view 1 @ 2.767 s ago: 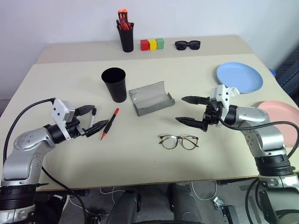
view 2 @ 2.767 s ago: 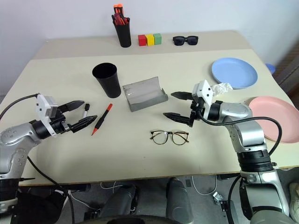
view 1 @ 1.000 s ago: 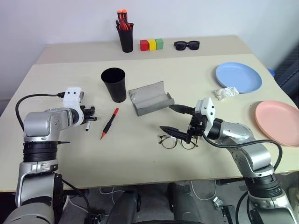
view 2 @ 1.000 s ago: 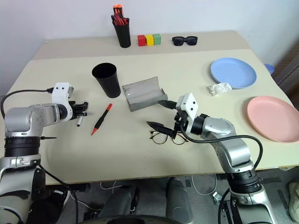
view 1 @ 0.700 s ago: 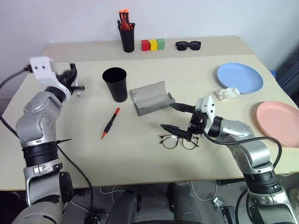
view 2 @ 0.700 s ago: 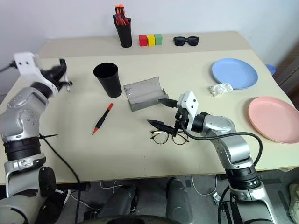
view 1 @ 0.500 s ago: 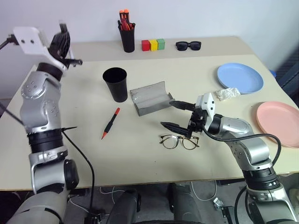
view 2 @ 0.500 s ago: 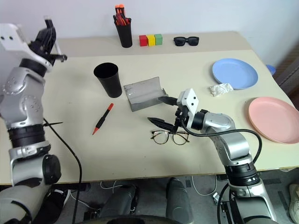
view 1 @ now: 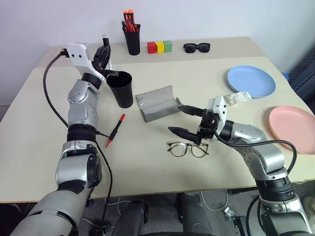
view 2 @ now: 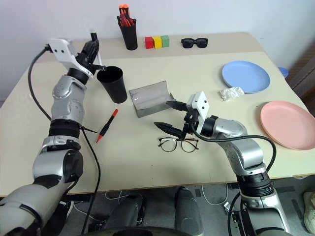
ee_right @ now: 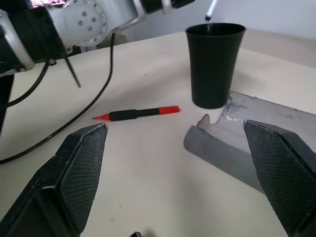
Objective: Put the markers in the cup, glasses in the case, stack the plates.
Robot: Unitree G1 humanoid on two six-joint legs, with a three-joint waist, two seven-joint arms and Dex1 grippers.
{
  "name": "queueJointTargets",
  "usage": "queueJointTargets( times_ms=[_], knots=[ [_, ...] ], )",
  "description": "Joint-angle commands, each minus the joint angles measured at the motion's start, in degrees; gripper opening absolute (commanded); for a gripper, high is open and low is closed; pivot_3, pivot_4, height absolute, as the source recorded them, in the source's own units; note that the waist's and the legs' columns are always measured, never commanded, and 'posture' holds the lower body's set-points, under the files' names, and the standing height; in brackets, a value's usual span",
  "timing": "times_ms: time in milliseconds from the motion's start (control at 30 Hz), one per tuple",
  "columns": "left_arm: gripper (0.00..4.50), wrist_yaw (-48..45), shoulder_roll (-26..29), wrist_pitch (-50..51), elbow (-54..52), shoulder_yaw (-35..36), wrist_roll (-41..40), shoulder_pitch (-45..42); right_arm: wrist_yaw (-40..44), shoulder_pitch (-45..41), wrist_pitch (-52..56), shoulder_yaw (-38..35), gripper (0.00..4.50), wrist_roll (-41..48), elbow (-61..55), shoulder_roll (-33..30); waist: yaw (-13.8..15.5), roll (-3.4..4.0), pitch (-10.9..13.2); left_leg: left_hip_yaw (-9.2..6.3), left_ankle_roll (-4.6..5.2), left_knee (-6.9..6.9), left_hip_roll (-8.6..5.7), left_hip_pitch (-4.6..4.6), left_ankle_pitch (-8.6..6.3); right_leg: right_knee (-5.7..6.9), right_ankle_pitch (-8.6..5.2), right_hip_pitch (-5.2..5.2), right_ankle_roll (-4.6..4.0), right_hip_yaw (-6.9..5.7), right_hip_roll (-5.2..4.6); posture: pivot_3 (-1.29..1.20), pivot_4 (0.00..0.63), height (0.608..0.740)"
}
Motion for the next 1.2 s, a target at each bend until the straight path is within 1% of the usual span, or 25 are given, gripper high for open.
queueJointTargets(
  times_ms=[33,233,333,367,467,533,600,667,767,833,933,1000,1100,1167,1200],
  knots=[
    [1.32,-1.49,-0.09,-1.84,-0.39,-0.24,-0.46,-1.18,-0.49,-0.09,-0.38,-1.34,4.5,0.82,-3.08,-0.06,-0.04,0.0,0.0,0.0,0.0,0.0,0.0,0.0,0.0,0.0,0.0,0.0,0.0,0.0,0.0,0.0,0.15,0.74],
    [4.43,-2.53,-0.71,-1.47,-1.94,-0.48,-0.73,-0.71,-0.67,-0.29,-1.3,-0.99,4.5,0.1,-2.5,0.16,-0.03,0.0,0.0,0.0,0.01,0.0,0.0,0.01,0.0,0.01,0.01,0.0,0.0,0.0,0.0,0.0,0.15,0.74],
    [4.48,-2.82,-0.32,0.88,-5.29,-0.51,-1.34,-0.2,-0.73,-0.36,-1.6,-0.93,4.5,-0.03,-2.3,0.26,-0.06,0.0,0.0,0.0,0.01,0.0,0.0,0.01,-0.01,0.01,0.01,0.0,0.0,0.0,0.0,0.0,0.15,0.74],
    [4.48,-2.52,0.34,6.15,-9.54,-0.73,-2.55,0.53,-0.71,-0.3,-1.71,-0.88,4.5,-0.2,-2.31,0.14,-0.1,0.0,0.0,0.0,0.01,0.0,0.0,0.01,-0.01,0.01,0.01,0.0,0.0,0.0,0.0,0.0,0.15,0.74],
    [4.48,-2.84,5.8,26.08,-27.31,-4.02,-4.53,4.27,-0.38,-0.11,-1.78,-1.22,4.5,-0.08,-2.32,-0.25,-0.58,0.0,0.0,-0.01,0.03,0.0,0.01,0.01,-0.02,0.02,0.01,-0.01,0.0,0.01,0.02,0.0,0.15,0.74],
    [4.48,-3.24,11.37,39.87,-39.05,-5.76,-6.96,7.0,0.12,0.2,-2.32,-1.45,4.5,-0.22,-2.1,-0.6,-0.71,0.0,0.0,-0.01,0.05,-0.01,0.02,0.0,-0.03,0.08,0.01,-0.08,0.0,0.05,0.03,0.0,0.15,0.74],
    [4.48,-4.29,19.06,51.34,-48.68,-8.39,-6.65,10.01,1.74,0.59,-2.7,-1.94,4.5,0.28,-1.99,-1.53,-0.71,0.02,0.0,-0.01,0.06,-0.03,0.03,0.01,-0.04,0.17,0.0,-0.12,0.0,0.07,0.04,0.0,0.15,0.74],
    [4.48,-4.57,24.87,60.16,-55.36,-9.09,-7.48,12.47,4.45,1.32,-3.08,-2.83,4.5,1.02,-2.04,-3.37,-0.64,0.03,0.01,0.0,0.09,-0.04,0.03,0.05,-0.05,0.21,-0.01,-0.12,0.0,0.1,0.04,0.0,0.15,0.74],
    [4.48,-5.78,30.62,72.18,-63.07,-7.84,-11.82,16.28,7.8,1.82,-4.13,-3.95,4.5,0.96,-0.47,-6.23,-0.24,0.04,0.02,0.0,0.13,-0.02,0.02,0.09,-0.07,0.26,-0.02,-0.05,0.01,0.12,0.05,0.0,0.15,0.74],
    [4.48,-7.09,31.27,81.61,-66.72,-4.69,-17.25,20.26,8.18,1.21,-4.59,-4.03,4.5,0.68,0.77,-6.52,-0.22,0.02,0.01,0.0,0.13,-0.01,0.03,0.12,-0.07,0.27,-0.04,0.0,0.02,0.12,0.05,0.0,0.15,0.74],
    [4.48,-3.05,29.78,84.78,-69.82,-4.35,-15.78,26.63,8.54,0.43,-4.14,-2.97,4.5,0.76,0.4,-5.69,-0.38,0.03,0.01,0.0,0.13,-0.01,0.05,0.17,-0.07,0.3,-0.05,0.01,0.0,0.12,0.06,0.0,0.15,0.74],
    [4.48,-0.66,28.78,85.06,-69.53,-7.3,-13.82,29.39,9.1,0.49,-4.17,-1.7,4.5,0.25,-0.44,-5.52,-0.33,0.02,0.01,-0.01,0.11,-0.01,0.06,0.15,-0.06,0.31,-0.04,-0.03,-0.01,0.12,0.09,0.0,0.15,0.74],
    [4.48,2.92,24.87,90.22,-66.67,-9.1,-13.12,29.39,8.91,-0.07,-3.64,-1.39,4.5,0.48,-0.68,-5.21,-0.02,0.02,0.01,0.0,0.06,0.0,0.06,0.14,-0.04,0.29,-0.03,-0.01,-0.02,0.12,0.08,0.0,0.15,0.74],
    [4.48,4.37,24.72,90.84,-66.39,-12.0,-11.49,29.22,8.91,-0.26,-3.5,-1.63,4.5,0.6,-0.36,-5.5,0.03,0.01,0.01,-0.02,0.06,0.04,0.04,0.12,-0.04,0.28,-0.03,0.01,-0.02,0.12,0.07,0.0,0.15,0.74],
    [4.48,5.02,23.19,91.83,-65.89,-11.39,-11.59,28.9,9.02,-0.11,-3.6,-1.71,4.5,0.48,-0.25,-5.79,-0.01,0.01,0.01,-0.02,0.06,0.04,0.03,0.11,-0.04,0.27,-0.03,0.01,-0.02,0.12,0.07,0.0,0.15,0.74]
  ],
)
